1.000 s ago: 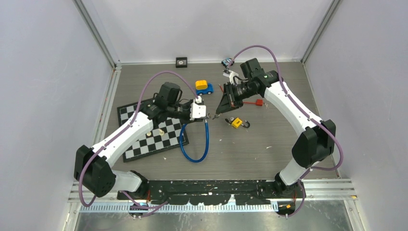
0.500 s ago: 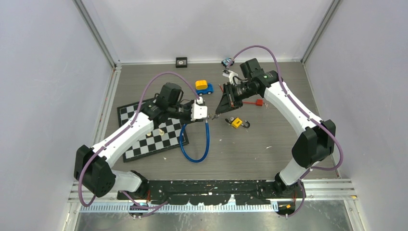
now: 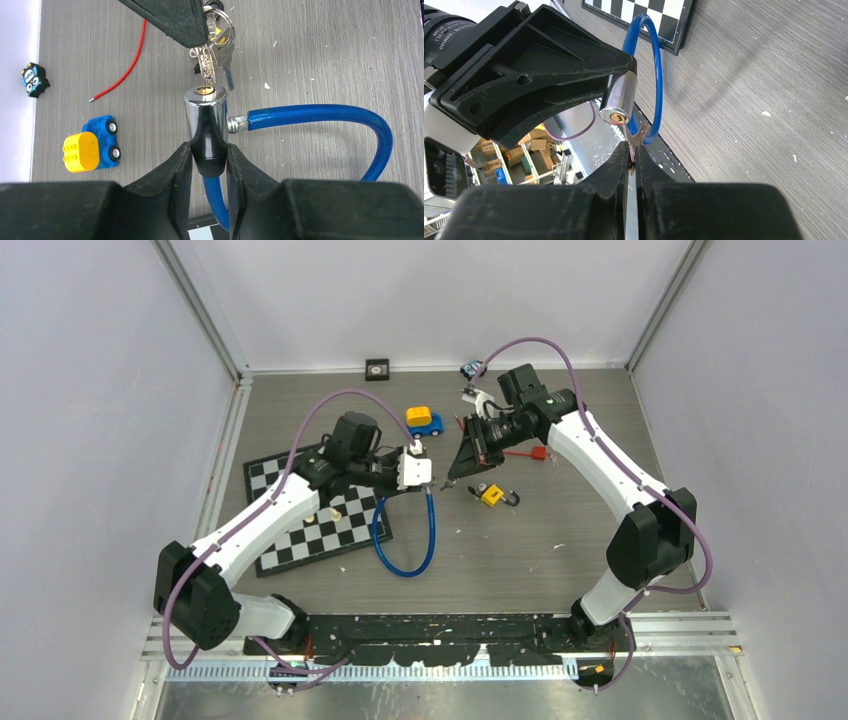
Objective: Unlock with the key
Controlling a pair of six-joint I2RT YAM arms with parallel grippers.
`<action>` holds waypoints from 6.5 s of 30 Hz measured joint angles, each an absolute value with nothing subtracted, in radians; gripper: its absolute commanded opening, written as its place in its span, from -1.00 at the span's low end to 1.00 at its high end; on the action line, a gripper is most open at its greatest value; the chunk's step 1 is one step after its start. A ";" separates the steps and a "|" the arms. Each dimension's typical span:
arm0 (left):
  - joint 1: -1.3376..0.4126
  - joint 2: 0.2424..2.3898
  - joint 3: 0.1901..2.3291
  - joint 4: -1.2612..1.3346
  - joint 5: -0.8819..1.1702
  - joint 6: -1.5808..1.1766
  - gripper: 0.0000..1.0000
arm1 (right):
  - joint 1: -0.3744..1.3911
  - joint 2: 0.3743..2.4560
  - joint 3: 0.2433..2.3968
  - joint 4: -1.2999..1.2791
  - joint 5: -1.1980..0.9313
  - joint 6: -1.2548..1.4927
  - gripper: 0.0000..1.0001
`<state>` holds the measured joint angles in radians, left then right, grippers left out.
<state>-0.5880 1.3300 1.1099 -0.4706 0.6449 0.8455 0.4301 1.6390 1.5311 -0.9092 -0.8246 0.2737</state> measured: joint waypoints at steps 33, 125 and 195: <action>-0.601 1.330 1.089 -0.459 0.628 0.844 -1.00 | 0.431 1.639 1.502 -0.897 -0.817 0.272 -0.99; -0.630 1.394 1.010 -0.297 0.542 0.593 -1.00 | 0.484 1.726 1.552 -0.892 -0.686 0.243 -0.99; -0.650 1.472 0.970 -0.258 0.412 0.469 -1.00 | 0.472 1.785 1.414 -0.683 -0.697 0.387 -0.99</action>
<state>-0.6498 1.4723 0.9703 -0.2584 0.4118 0.4694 0.4717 1.7851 1.4136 -0.6834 -0.6968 0.3870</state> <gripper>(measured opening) 0.284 0.112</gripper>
